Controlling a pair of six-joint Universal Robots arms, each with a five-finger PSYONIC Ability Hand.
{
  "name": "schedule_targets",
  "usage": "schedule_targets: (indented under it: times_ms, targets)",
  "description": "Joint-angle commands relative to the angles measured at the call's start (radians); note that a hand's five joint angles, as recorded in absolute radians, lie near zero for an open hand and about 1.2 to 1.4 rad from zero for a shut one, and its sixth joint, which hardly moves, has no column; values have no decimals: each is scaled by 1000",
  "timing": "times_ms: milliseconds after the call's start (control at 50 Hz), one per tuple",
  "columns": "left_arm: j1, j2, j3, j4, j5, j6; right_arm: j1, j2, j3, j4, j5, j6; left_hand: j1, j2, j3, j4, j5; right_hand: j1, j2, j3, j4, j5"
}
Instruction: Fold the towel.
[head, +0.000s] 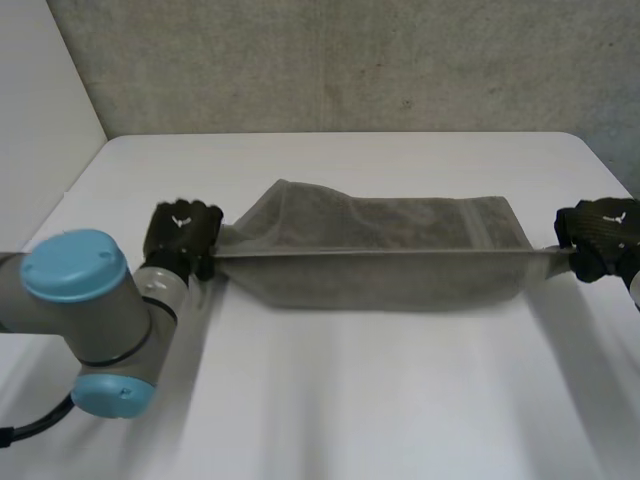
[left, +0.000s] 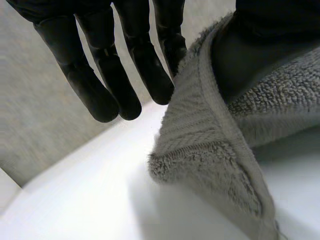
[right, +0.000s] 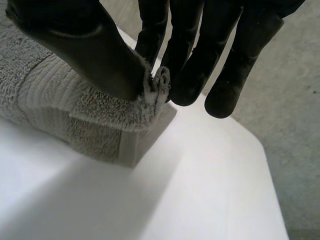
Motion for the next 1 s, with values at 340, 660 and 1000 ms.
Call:
schedule_targets:
  times_ms: [340,660,1000]
  targets:
    - [8,555,291,-418,56,-1,-13,-371,-593,510,-96,119,-47,-105,-130,-114,-242,60,93,64,59,57]
    - [135,73,534,-756,62,175,301,129,-674,639,310,-397,-47,-105,-130,-114,-242,60,93,64,59,57]
    - [125,-82,1040,-339,33,54,396,265,-885,-459,412,-463,-47,-105,-130,-114,-242,60,93,64,59,57]
